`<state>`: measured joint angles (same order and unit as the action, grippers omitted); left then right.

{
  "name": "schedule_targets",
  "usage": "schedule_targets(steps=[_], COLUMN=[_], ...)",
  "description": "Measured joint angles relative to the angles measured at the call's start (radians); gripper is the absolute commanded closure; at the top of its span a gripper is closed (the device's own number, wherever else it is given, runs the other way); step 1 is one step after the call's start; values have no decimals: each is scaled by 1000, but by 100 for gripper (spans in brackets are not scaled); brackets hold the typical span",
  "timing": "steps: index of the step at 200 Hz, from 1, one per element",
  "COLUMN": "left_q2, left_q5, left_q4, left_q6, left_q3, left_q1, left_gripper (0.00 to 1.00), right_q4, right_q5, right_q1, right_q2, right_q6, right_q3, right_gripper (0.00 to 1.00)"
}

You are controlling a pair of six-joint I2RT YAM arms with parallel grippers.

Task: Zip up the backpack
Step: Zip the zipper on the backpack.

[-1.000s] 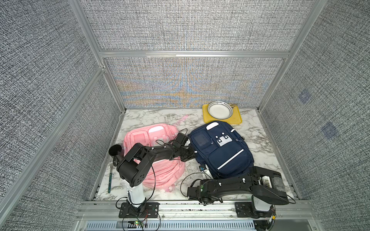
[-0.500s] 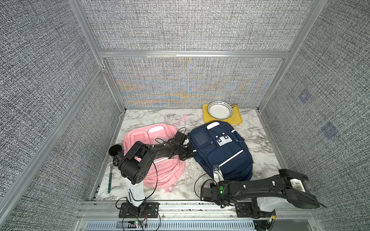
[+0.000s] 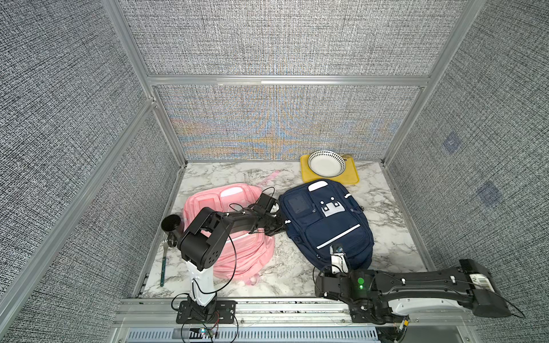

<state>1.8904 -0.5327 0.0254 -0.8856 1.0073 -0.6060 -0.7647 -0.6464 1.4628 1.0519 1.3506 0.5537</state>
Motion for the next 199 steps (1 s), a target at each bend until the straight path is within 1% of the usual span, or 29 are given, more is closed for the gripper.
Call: schedule_targets(steps=[50,84,117,172,199], left_q2=[27,35,39,63,63], left_q5=[10,24,42,72,82], left_q4=[44,71,85,135,131], left_q6=[43,70,93,131,135], left_q3=[53,73,83,130,127], left_q1=[24,40,45,54,58], left_gripper=[100,100,100,100,100], right_q4=[56,6,34,69,118], right_q5=[-8,-48,-63,-64,-69], right_q1=[39,85,91,109,112], right_q2=[-4,-101,-173,-182,-161], right_q6=[-4,60,36,29,20], right_q3=[-8,13,6,-24,-40], right_gripper=[100,100,100,100,100])
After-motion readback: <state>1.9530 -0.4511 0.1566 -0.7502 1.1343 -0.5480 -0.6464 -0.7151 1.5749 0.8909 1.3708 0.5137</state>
